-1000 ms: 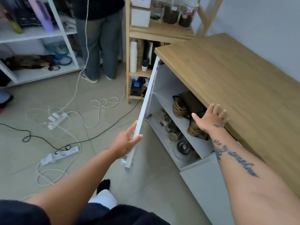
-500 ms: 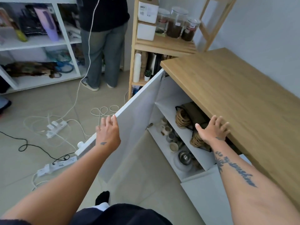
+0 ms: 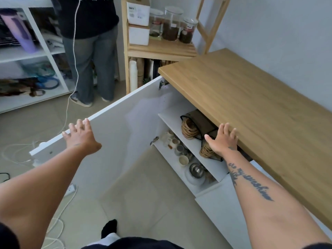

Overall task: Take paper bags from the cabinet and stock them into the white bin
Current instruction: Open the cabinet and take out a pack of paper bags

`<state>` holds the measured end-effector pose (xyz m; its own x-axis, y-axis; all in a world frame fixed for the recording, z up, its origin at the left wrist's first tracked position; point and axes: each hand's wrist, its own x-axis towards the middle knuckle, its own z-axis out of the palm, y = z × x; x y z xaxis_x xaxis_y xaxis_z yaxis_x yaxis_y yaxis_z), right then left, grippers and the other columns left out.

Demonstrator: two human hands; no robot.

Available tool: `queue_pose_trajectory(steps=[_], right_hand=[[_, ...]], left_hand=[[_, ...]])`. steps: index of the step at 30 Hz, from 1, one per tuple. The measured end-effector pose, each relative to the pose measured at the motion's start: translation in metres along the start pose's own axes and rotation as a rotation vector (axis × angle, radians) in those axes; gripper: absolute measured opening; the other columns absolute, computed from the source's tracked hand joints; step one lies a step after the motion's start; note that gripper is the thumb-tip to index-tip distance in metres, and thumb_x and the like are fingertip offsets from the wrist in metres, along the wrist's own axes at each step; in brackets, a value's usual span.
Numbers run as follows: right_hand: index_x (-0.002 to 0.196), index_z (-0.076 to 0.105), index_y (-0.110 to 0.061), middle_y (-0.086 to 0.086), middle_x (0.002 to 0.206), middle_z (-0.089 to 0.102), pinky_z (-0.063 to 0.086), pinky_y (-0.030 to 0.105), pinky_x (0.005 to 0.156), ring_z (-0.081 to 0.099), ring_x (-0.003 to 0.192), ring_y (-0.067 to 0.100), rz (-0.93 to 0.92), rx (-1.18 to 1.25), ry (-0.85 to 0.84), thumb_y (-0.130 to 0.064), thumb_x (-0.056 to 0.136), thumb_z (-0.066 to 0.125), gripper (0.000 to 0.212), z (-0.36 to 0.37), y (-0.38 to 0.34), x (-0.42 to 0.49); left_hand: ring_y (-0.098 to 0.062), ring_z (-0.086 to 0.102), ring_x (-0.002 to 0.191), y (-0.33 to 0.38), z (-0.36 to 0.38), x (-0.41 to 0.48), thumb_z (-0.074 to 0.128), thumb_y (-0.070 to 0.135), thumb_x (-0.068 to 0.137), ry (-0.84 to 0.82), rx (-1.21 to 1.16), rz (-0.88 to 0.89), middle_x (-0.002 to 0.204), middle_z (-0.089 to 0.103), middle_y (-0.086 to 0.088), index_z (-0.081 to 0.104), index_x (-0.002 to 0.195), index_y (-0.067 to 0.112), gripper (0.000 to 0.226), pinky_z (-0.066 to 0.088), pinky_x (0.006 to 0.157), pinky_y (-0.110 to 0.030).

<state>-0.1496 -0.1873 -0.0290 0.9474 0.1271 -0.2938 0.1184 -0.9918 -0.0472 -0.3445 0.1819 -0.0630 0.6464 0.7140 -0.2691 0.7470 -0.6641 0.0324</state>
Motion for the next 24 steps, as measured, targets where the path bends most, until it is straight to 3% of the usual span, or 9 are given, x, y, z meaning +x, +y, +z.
queue_pose_trajectory(steps=[5,8,11,17,24], right_hand=[[0.148,-0.006,-0.009,0.011,0.157,-0.017,-0.004,0.050,0.116,-0.016,0.141,0.041,-0.014,-0.006,0.070,-0.057,0.091,0.030,0.083,0.010,0.000,0.004],[0.148,-0.002,-0.007,0.013,0.157,-0.013,-0.001,0.051,0.117,-0.016,0.142,0.040,-0.040,0.016,0.181,-0.053,0.090,0.037,0.083,0.023,0.002,0.004],[0.148,0.005,-0.007,0.012,0.158,-0.009,0.007,0.050,0.115,-0.016,0.143,0.036,-0.081,0.068,0.229,-0.046,0.089,0.047,0.082,0.039,0.005,-0.003],[0.149,-0.002,-0.017,0.004,0.159,-0.006,0.010,0.049,0.116,-0.008,0.146,0.024,-0.064,0.167,-0.036,-0.044,0.091,0.046,0.079,0.079,0.010,-0.010],[0.148,0.006,-0.024,0.004,0.159,0.003,0.023,0.045,0.115,0.004,0.146,0.025,0.285,0.366,-0.147,-0.042,0.092,0.046,0.072,0.111,-0.013,-0.031]], left_hand=[[-0.038,-0.007,0.145,0.009,-0.001,0.000,0.068,0.029,0.080,-0.011,-0.025,-0.017,0.158,-0.008,-0.013,-0.002,0.149,0.011,0.100,0.010,0.113,-0.061],[-0.036,-0.012,0.145,0.034,0.015,-0.009,0.065,0.025,0.083,-0.030,-0.010,0.109,0.158,-0.012,-0.013,-0.001,0.150,0.015,0.094,0.007,0.113,-0.059],[-0.036,-0.012,0.145,0.064,0.035,-0.015,0.060,0.027,0.087,-0.167,0.012,0.286,0.158,-0.010,-0.013,0.004,0.150,0.017,0.086,0.007,0.114,-0.058],[-0.030,0.001,0.147,0.123,0.051,0.009,0.053,0.028,0.092,-0.423,0.131,0.601,0.159,0.003,-0.007,0.011,0.150,0.020,0.072,0.018,0.115,-0.049],[-0.025,0.011,0.146,0.179,0.054,0.074,0.047,0.028,0.093,-0.489,0.246,0.928,0.158,0.011,-0.005,0.013,0.149,0.019,0.066,0.025,0.114,-0.043]])
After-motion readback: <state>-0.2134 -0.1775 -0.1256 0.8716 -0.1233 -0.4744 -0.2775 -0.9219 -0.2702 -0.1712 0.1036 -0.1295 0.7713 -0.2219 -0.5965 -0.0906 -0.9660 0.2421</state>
